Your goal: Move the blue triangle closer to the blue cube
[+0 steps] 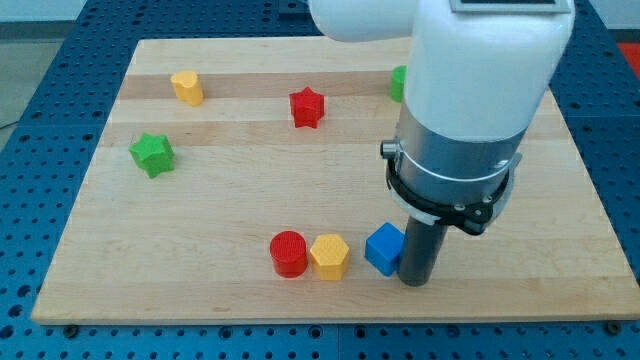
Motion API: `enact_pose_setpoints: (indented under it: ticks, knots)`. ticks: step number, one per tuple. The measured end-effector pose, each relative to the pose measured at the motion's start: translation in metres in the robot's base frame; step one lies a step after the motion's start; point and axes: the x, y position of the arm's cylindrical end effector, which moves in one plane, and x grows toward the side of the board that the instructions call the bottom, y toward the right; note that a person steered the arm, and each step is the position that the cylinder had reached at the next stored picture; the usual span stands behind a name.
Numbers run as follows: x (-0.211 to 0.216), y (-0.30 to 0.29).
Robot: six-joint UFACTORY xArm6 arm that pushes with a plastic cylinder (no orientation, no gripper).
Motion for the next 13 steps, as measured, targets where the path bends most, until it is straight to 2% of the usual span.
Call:
enact_pose_setpoints:
  ticks: [1, 2, 3, 4, 5, 6, 7, 8, 9, 10, 11, 12, 13]
  knots:
    - [-0.020, 0.060]
    - [-0.081, 0.110]
    - [-0.131, 0.198]
    - [-0.174, 0.246]
    - [-0.183, 0.216]
    - [-0.174, 0.161]
    - [-0.170, 0.148]
    - [-0.188, 0.148]
    - [-0.178, 0.101]
    - [-0.116, 0.045]
    - [-0.099, 0.037]
    - [-0.140, 0.100]
    - [-0.183, 0.125]
